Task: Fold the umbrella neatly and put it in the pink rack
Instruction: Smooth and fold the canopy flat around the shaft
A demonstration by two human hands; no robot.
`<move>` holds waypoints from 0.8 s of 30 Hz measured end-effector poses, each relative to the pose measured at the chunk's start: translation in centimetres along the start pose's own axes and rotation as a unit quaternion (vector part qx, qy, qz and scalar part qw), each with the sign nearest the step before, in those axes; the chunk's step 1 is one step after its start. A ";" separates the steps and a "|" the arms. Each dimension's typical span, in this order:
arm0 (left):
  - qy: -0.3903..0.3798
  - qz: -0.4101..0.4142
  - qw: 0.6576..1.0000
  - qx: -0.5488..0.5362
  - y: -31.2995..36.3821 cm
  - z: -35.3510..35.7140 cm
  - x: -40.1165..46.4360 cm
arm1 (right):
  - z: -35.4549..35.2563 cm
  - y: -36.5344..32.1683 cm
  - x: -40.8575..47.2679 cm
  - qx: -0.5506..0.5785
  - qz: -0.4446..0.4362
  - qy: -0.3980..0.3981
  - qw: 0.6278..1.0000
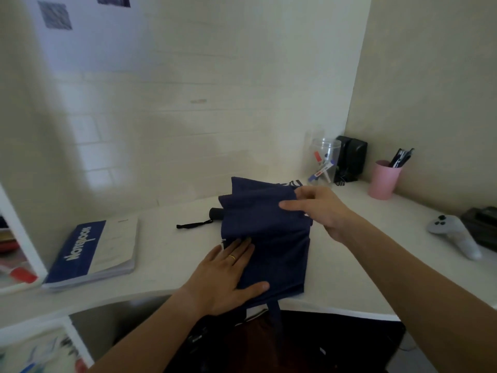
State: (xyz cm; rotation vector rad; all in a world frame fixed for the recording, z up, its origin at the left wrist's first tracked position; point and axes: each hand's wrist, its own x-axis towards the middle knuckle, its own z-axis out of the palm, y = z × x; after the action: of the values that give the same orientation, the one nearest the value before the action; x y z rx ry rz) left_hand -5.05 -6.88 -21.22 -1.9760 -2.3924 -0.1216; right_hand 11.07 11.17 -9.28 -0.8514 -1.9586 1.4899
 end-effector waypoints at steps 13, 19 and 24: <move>0.092 -0.040 0.989 -0.106 0.3 -0.6 -1.9 | 0.1 8.7 -6.9 -0.006 -0.061 -0.061 0.996; 0.205 -0.221 0.890 -0.343 0.5 -1.9 -4.4 | 0.2 9.9 -7.0 0.003 -0.070 -0.048 0.996; 0.255 -0.201 0.774 -0.544 3.0 -3.5 -2.9 | 1.4 8.2 -7.1 0.037 -0.004 0.015 0.999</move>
State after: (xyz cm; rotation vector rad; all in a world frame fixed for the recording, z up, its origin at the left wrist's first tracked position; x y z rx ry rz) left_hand -1.66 -9.44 -17.85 -1.1704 -2.4199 -2.1305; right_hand 16.06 6.48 -17.80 -0.8288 -1.8706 1.5262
